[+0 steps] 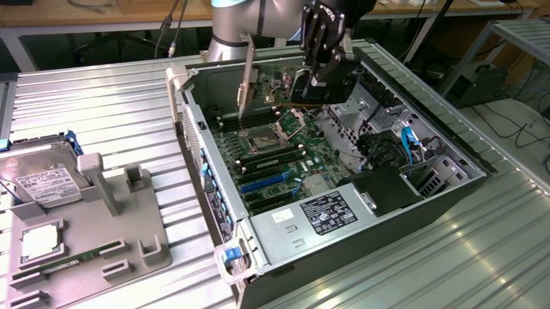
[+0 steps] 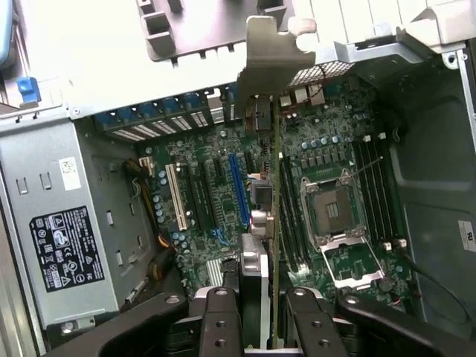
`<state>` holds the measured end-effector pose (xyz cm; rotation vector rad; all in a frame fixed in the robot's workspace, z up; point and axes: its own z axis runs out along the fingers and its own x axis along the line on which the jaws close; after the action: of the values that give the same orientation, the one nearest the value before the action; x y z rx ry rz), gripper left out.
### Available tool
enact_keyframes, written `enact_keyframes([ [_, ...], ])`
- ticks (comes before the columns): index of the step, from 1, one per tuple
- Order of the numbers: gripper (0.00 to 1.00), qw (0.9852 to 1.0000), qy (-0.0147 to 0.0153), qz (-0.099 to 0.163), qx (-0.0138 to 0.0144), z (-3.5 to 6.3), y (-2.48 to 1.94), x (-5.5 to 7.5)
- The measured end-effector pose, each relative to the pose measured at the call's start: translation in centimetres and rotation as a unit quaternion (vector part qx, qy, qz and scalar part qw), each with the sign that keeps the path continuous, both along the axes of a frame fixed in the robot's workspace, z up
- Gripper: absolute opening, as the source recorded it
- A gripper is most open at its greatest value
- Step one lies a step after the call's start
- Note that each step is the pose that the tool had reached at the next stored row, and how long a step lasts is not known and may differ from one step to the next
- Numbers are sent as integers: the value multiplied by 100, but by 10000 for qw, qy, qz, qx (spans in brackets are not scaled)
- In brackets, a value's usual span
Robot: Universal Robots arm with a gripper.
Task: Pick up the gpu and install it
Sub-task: 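Insert the gpu into the slot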
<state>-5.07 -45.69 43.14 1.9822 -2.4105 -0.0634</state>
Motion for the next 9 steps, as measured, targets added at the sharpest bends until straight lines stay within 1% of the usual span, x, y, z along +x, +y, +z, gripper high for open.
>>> enact_keyframes([
  [3, 28, 9998, 0, 209, 4, 0, 0, 1],
  [6, 28, 9991, -1, 415, 4, -8, 0, 13],
  [9, 28, 9990, -34, 454, 1, -28, 1, 14],
])
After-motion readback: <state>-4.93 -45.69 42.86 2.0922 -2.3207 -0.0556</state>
